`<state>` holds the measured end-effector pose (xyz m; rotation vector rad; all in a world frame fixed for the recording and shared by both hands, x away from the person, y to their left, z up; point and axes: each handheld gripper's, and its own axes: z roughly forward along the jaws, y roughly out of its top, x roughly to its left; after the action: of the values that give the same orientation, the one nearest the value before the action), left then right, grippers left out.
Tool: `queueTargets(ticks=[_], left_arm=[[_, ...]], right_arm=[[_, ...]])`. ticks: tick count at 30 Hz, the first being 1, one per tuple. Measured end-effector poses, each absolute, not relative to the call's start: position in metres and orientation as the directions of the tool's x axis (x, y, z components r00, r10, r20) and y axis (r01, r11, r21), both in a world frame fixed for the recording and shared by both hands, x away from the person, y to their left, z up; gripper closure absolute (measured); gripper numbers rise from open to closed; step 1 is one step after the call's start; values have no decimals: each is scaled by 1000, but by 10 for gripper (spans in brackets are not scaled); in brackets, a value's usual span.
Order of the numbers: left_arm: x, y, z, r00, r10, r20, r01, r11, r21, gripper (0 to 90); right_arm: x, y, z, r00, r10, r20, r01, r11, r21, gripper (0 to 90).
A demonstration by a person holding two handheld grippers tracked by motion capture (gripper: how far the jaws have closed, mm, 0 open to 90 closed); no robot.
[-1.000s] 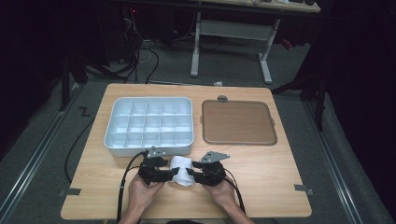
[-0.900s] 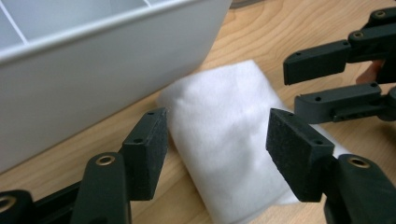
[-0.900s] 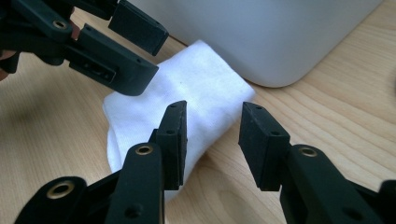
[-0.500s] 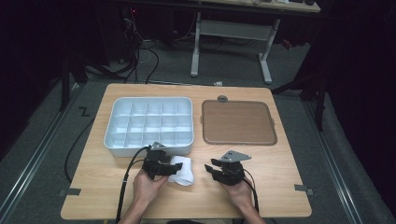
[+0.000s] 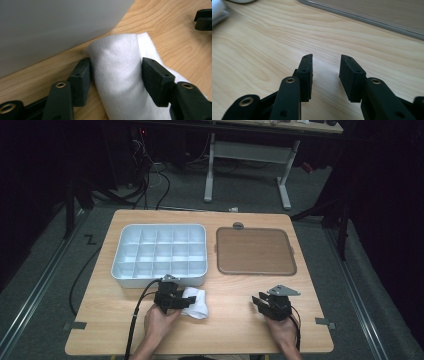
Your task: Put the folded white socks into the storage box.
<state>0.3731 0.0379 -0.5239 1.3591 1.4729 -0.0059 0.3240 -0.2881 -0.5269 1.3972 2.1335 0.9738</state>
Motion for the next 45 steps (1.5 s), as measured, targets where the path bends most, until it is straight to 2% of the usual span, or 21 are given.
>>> queueTargets(ticks=[7,14,19,29,45], left_arm=[[369,36,-522,253,705,-663,707,333,624,547],[369,37,-519,254,698,-669,717,328,615,625],[368,35,-516,259,709,-655,710,320,627,678],[364,34,-512,295,716,-633,705,285,650,702],[357,37,-503,312,694,-649,712,281,643,710]], right_arm=[[322,-303,-531,-363,932,19,630,230,741,596],[321,-297,-531,-377,926,-19,623,269,735,495],[321,-296,-531,-378,926,-20,623,270,734,479],[321,-296,-531,-377,926,-20,623,269,734,479],[321,-296,-531,-375,927,-20,624,268,734,478]])
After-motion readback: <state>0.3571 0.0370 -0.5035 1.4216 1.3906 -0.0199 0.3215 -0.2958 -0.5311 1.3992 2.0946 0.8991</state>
